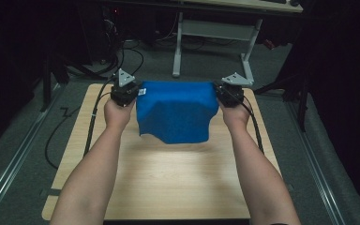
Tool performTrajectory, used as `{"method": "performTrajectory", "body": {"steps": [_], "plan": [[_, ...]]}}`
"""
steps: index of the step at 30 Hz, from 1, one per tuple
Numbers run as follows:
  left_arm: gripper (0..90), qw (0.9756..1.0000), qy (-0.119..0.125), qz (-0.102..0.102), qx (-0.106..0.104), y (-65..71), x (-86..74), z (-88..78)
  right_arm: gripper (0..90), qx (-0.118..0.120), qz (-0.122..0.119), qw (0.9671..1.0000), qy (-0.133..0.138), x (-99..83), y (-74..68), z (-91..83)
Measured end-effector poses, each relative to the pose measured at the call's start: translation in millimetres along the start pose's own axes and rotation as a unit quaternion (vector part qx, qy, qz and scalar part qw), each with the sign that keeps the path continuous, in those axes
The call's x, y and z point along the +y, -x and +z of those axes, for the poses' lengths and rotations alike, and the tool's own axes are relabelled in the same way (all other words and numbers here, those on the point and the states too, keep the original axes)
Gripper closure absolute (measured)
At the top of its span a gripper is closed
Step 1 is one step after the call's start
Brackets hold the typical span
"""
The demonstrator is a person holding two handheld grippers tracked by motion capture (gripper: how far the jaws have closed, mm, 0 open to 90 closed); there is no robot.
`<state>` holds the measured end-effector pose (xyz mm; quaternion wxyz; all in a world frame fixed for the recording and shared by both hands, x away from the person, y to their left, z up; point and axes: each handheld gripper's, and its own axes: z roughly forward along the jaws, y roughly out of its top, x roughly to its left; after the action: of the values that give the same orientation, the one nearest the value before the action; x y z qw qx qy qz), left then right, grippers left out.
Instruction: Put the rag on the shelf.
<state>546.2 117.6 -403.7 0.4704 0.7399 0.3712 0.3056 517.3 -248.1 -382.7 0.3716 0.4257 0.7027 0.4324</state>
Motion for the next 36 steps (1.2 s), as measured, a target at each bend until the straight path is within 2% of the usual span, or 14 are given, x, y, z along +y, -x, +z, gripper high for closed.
{"method": "performTrajectory", "body": {"steps": [2, 3, 5, 13, 14, 17, 18, 20, 29, 36], "plan": [[88.7, 1.0000, 0.001, 0.005, 0.001, 2.0, -5.9, 0.1, 87.5, 0.002, 0.003, 1.0000, -0.005, -7.7, -1.3, 1.5], [88.7, 1.0000, -0.006, -0.002, -0.003, 2.5, -13.2, 0.4, 87.5, 0.004, 0.006, 1.0000, -0.007, -10.8, -1.9, 2.2], [88.8, 0.9999, -0.012, -0.001, -0.006, 4.0, -20.3, 1.0, 87.5, 0.006, 0.006, 0.9999, -0.013, -17.4, -3.6, 3.5], [88.8, 0.9997, -0.018, -0.008, -0.016, 9.2, -36.9, 0.0, 87.5, 0.015, 0.010, 0.9997, -0.016, -30.6, -4.9, 4.5], [88.8, 0.9995, -0.027, -0.005, -0.018, 11.9, -41.3, 1.4, 87.4, 0.016, 0.015, 0.9996, -0.018, -34.9, -5.4, 4.9], [88.7, 0.9992, -0.032, -0.008, -0.021, 13.6, -46.4, 2.9, 87.5, 0.018, 0.019, 0.9994, -0.022, -39.2, -5.8, 5.5], [88.7, 0.9991, -0.035, -0.009, -0.023, 14.3, -49.4, 3.7, 87.5, 0.021, 0.024, 0.9992, -0.025, -45.6, -6.8, 6.6], [88.7, 0.9983, -0.050, -0.009, -0.029, 17.9, -58.2, 6.3, 87.5, 0.023, 0.027, 0.9990, -0.028, -51.4, -7.9, 7.6], [88.7, 0.9979, -0.050, -0.012, -0.039, 28.5, -76.7, 5.0, 87.4, 0.031, 0.037, 0.9981, -0.038, -69.7, -13.9, 9.5], [88.7, 0.9970, -0.058, -0.017, -0.047, 32.5, -85.1, 5.3, 87.4, 0.039, 0.037, 0.9976, -0.044, -75.4, -19.7, 10.9]]}}
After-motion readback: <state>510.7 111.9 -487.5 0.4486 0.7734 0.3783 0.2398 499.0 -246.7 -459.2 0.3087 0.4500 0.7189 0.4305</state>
